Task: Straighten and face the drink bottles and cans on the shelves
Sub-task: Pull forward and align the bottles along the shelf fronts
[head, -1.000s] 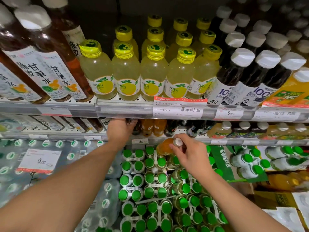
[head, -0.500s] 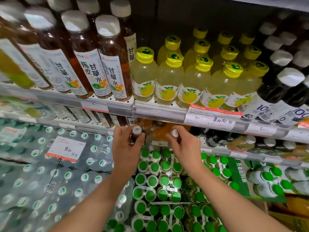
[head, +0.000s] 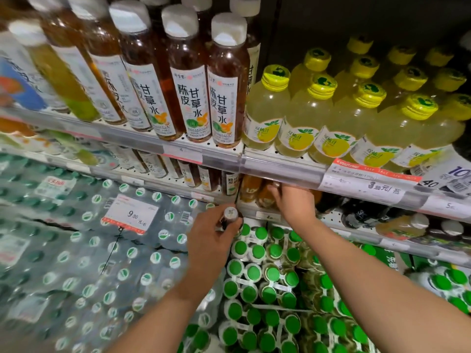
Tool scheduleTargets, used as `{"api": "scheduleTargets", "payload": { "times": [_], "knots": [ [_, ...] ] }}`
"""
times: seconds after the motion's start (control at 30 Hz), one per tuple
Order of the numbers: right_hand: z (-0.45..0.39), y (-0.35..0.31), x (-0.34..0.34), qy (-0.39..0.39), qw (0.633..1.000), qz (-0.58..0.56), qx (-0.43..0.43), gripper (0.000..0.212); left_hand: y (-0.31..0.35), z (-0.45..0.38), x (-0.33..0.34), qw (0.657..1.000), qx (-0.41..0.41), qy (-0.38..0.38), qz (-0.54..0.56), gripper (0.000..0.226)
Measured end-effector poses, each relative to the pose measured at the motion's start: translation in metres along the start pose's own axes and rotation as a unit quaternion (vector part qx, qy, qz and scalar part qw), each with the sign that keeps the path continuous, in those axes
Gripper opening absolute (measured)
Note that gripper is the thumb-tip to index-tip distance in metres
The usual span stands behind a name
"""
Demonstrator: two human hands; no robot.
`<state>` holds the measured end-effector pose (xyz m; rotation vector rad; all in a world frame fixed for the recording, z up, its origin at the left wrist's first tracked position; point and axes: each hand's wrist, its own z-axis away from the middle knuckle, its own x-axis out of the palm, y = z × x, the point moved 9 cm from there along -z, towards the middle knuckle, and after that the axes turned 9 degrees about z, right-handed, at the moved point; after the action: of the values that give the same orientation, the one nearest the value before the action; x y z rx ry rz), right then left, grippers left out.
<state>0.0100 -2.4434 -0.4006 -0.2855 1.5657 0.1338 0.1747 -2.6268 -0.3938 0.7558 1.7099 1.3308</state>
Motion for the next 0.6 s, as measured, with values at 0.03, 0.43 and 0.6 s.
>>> {"api": "scheduleTargets", "payload": {
  "times": [0.03, 0.43, 0.6],
  "knots": [
    [-0.004, -0.002, 0.0, -0.01, 1.0, -0.004, -0.005, 0.037, -0.001, 0.0, 0.001, 1.0, -0.008, -0.004, -0.003, 0.023],
    [0.025, 0.011, 0.009, -0.101, 0.982, -0.155, 0.025, 0.03, 0.013, -0.008, 0.038, 0.996, -0.034, -0.04, -0.072, 0.03],
    [0.093, 0.031, 0.015, -0.135, 0.947, -0.29, 0.004, 0.061, 0.033, -0.005, 0.078, 0.993, -0.034, -0.072, -0.088, 0.022]
  ]
}}
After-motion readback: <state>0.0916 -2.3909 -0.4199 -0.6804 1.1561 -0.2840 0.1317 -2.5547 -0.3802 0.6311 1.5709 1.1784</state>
